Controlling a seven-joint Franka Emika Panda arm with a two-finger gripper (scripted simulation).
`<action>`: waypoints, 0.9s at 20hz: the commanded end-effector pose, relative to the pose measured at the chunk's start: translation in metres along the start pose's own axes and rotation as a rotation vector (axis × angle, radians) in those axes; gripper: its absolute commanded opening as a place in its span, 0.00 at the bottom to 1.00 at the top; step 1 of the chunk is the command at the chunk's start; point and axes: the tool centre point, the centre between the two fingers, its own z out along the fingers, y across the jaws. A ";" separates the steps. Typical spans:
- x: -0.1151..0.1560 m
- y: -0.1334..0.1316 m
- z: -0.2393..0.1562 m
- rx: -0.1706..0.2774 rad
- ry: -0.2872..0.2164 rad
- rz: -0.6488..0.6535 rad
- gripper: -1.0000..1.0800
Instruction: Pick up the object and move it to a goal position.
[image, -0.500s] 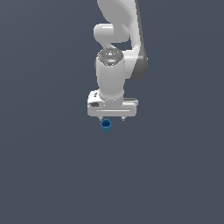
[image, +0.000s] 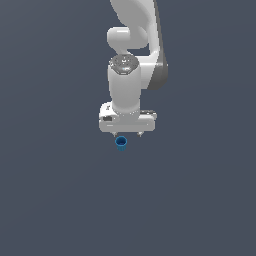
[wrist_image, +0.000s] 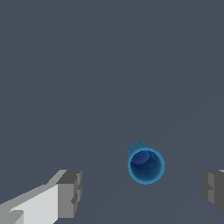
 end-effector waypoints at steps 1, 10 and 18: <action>-0.002 0.000 0.000 0.002 -0.005 -0.004 0.96; -0.003 0.002 0.005 0.001 -0.004 0.030 0.96; -0.010 0.008 0.025 -0.002 -0.003 0.156 0.96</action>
